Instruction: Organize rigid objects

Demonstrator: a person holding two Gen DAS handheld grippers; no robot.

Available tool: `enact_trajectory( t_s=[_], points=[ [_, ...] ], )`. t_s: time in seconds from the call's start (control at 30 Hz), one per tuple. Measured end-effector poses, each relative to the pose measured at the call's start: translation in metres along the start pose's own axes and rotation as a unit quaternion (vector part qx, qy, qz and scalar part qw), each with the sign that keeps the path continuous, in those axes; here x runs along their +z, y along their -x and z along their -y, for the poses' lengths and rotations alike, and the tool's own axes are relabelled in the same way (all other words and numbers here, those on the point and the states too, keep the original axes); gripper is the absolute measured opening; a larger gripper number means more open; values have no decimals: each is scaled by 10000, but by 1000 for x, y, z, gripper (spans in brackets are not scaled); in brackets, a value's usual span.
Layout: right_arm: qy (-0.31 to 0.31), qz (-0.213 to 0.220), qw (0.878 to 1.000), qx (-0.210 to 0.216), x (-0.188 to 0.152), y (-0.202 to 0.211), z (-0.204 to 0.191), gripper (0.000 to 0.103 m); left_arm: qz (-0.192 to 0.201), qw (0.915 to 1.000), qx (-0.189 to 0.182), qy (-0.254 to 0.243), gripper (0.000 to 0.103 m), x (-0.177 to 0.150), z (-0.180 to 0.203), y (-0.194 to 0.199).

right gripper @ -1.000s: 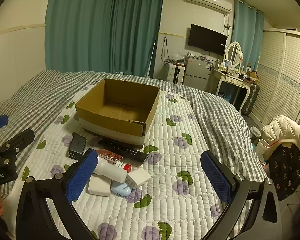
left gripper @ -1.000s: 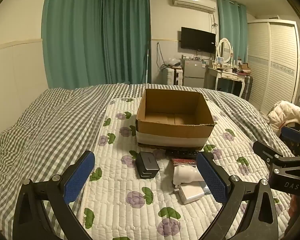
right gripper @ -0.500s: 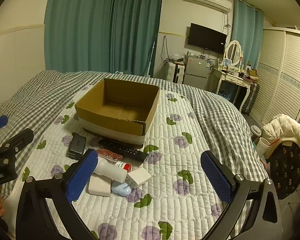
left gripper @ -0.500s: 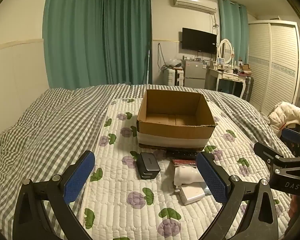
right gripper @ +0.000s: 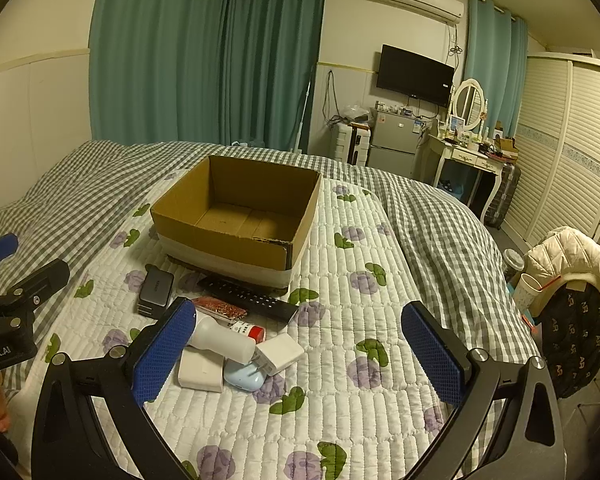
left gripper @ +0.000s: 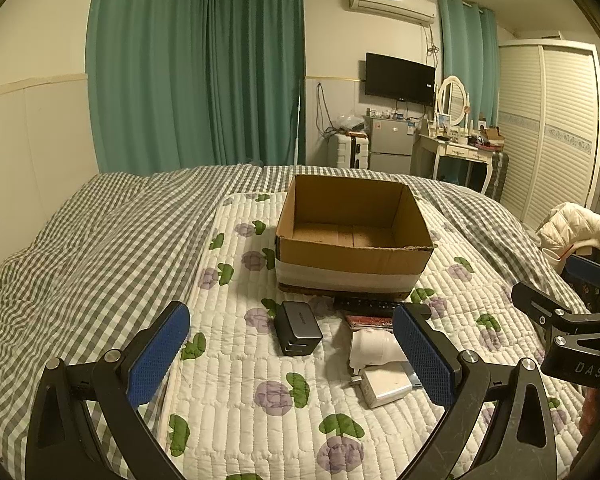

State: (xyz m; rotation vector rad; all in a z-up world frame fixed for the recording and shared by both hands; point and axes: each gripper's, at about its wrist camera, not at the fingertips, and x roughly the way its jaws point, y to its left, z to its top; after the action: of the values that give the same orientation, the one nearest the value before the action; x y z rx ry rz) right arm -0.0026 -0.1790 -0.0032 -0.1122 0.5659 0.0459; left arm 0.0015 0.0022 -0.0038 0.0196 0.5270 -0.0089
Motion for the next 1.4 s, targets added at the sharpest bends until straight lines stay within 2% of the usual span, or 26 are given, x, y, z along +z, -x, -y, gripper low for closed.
enact_trajectory(
  t_s=[1.4],
  points=[
    [-13, -21, 10000, 10, -1, -1, 1, 103, 13, 10000, 7, -6, 103, -1, 0, 0]
  ],
)
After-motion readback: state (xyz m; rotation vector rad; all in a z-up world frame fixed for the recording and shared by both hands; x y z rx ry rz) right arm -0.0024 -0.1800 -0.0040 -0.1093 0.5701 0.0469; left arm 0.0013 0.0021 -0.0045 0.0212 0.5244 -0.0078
